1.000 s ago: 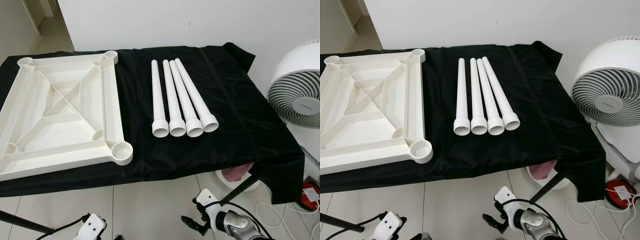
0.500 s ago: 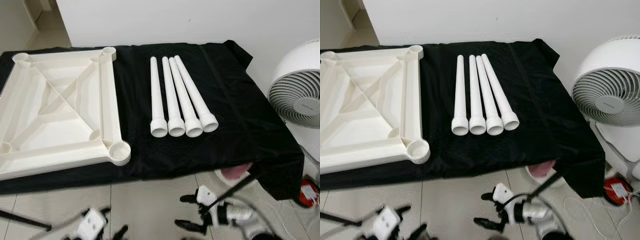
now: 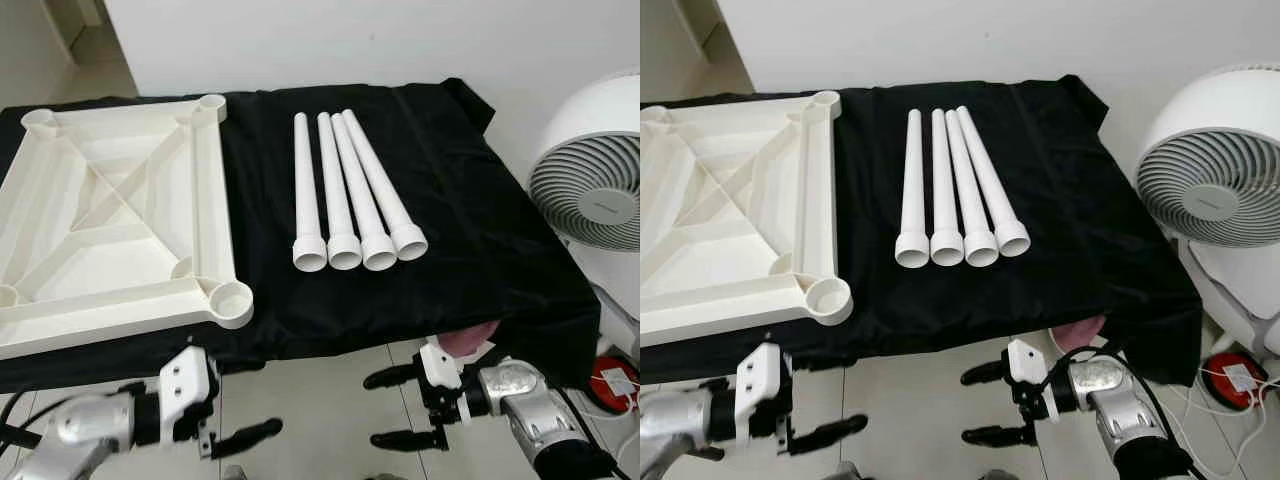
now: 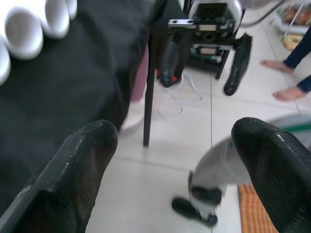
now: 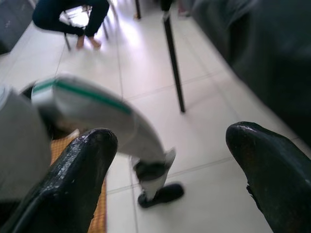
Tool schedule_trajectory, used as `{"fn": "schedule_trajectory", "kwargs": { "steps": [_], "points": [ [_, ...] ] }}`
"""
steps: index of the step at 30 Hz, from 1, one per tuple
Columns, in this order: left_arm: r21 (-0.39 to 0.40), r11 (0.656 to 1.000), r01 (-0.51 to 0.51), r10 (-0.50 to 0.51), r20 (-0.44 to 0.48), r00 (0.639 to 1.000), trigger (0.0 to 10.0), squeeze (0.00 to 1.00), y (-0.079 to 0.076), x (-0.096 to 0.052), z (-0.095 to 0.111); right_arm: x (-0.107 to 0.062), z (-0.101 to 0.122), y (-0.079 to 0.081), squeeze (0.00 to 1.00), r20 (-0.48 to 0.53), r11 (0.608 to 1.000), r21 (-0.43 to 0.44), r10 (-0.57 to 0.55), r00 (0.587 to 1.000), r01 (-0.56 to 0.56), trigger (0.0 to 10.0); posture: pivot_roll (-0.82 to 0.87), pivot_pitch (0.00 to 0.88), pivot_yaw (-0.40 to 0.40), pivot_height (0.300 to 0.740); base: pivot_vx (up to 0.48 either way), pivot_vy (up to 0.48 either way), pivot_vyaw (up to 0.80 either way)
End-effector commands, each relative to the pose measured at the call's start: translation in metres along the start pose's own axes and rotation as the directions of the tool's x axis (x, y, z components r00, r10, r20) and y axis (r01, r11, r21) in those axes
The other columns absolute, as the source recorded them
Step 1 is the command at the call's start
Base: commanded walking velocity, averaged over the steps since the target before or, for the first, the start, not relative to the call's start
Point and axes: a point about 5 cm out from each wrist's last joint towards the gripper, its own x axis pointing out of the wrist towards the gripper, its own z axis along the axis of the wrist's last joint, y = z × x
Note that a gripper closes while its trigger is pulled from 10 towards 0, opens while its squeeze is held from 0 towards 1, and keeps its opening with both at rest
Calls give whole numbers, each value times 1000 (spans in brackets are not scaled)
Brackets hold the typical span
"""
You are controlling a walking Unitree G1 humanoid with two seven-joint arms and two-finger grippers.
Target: Building children table
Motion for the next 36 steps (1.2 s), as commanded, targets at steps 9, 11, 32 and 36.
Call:
{"fn": "schedule_trajectory", "kwargs": {
  "steps": [9, 11, 32, 36],
  "points": [
    [-12, 993, -116, 117, 121, 986, 10000, 0, 21, 3, 32, 1, 65, -37, 0, 276, 978, -58, -179, 944, 202, 10000, -22, 19, 40, 740, 0, 0, 0],
    [-18, 985, -169, 170, 157, 973, 10000, 0, 28, 5, 36, 3, 73, -45, 0, 320, 961, -65, -235, 918, 268, 10000, -22, 18, 39, 740, 0, 0, 0],
    [-264, 694, -670, 720, 263, 643, 10000, 0, 112, 35, 68, 1, 121, -108, 0, 367, 421, 238, -873, 320, 875, 10000, -82, 46, 106, 740, 0, 0, 0],
    [-276, 622, -733, 783, 233, 576, 10000, 0, 124, 36, 65, -7, 118, -111, 0, 318, 269, 284, -932, 175, 920, 10000, -87, 46, 101, 740, 0, 0, 0]
  ]
}}
